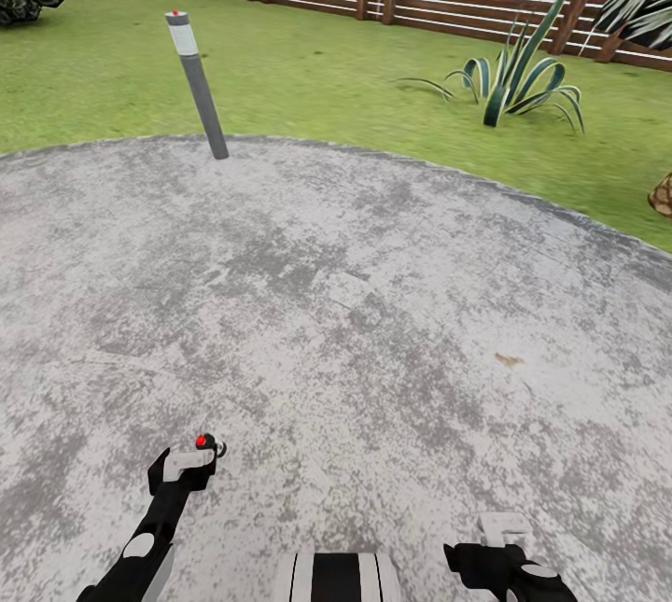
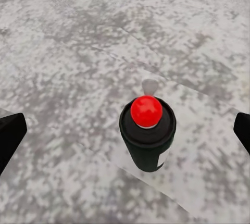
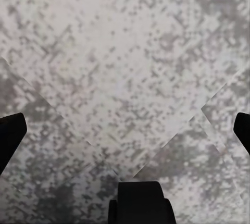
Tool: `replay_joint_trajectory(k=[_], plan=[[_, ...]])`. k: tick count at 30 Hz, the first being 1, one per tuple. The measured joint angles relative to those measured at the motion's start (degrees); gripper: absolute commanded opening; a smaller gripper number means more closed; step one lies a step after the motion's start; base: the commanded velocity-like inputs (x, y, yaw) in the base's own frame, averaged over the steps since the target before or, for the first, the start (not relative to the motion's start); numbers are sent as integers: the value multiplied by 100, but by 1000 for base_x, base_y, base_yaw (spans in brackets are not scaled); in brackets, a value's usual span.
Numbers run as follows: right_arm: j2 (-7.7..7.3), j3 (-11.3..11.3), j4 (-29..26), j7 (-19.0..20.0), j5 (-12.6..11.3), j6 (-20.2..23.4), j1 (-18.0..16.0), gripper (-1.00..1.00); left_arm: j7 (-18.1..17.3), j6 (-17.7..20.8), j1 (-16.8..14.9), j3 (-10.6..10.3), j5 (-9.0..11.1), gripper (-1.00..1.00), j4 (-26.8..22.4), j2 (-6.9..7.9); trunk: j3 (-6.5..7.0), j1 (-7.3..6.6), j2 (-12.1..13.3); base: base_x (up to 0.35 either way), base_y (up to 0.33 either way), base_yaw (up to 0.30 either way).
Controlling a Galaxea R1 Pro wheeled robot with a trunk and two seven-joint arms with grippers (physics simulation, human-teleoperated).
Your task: Pick up the pesticide atomizer in the garden and spray insectifuge to fully cover both potted plants in the garden.
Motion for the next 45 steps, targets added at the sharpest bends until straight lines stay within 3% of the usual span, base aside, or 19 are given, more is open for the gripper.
replay_joint_trajectory(k=[16, 37, 45], plan=[[0, -5, 0, 0, 0, 0, 0, 100, 9, 1, 0, 10, 0, 100, -18, 0, -1, 0, 0, 0, 0, 0], [-7, -22, 0, -3, 0, 0, 0, 100, 8, 1, 0, 9, -1, 100, -17, 0, -632, 54, -28, 0, 0, 0], [-7, -23, 0, -3, 0, 0, 0, 100, 14, -3, 0, 10, 0, 100, -9, 0, -641, 54, -28, 0, 0, 0]])
